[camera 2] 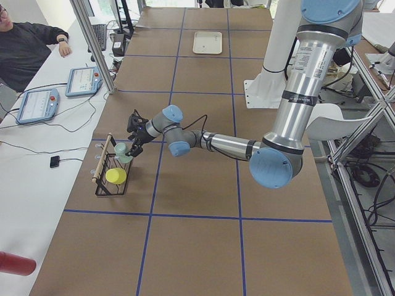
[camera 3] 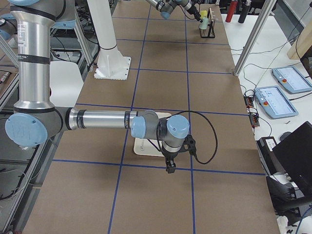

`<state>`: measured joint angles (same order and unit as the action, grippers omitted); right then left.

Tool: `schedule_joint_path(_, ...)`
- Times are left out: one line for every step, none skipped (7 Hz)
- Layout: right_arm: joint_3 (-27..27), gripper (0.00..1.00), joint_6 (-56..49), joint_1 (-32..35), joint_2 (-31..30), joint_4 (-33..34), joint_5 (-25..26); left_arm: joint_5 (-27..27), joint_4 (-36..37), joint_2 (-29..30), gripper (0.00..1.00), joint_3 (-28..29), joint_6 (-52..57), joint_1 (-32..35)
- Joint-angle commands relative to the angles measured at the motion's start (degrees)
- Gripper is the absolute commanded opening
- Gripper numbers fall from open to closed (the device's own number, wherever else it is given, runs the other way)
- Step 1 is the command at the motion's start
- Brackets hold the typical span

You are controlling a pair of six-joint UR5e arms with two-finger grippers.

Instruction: Left arm grabs green cup and hands to right arm on tray

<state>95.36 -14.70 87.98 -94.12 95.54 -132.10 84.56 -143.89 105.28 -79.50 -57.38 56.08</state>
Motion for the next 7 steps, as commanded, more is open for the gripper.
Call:
schedule_joint_path(0.01, 1.0, 0.02, -0.09, -0.01, 0.0, 0.0, -0.01, -0.08, 1.94, 1.0, 2.67, -0.1, 0.0)
schedule_joint_path(0.09, 1.0, 0.02, -0.09, 0.08, 0.0, -0.09, -0.01, -1.3, 2.47, 1.0, 3.82, -0.1, 0.0)
schedule_joint_path(0.09, 1.0, 0.02, -0.09, 0.16, 0.0, -0.09, -0.01, -2.44, 2.56, 1.0, 4.96, -0.01, 0.0)
schedule_joint_path(0.18, 1.0, 0.02, -0.09, 0.16, 0.0, -0.09, -0.01, -2.45, 3.08, 1.0, 5.49, -0.01, 0.0)
schedule_joint_path(0.09, 1.0, 0.02, 0.0, 0.16, 0.0, -0.09, -0.01, -2.45, 3.87, 1.0, 6.63, -0.01, 0.0)
schedule_joint_path(0.09, 1.0, 0.02, 0.0, 0.16, 0.0, -0.09, -0.01, -2.45, 4.32, 1.0, 6.99, -0.01, 0.0)
schedule_joint_path(0.09, 1.0, 0.02, 0.0, 0.16, 0.0, -0.09, -0.01, -2.45, 4.49, 1.0, 7.52, 0.08, 0.0)
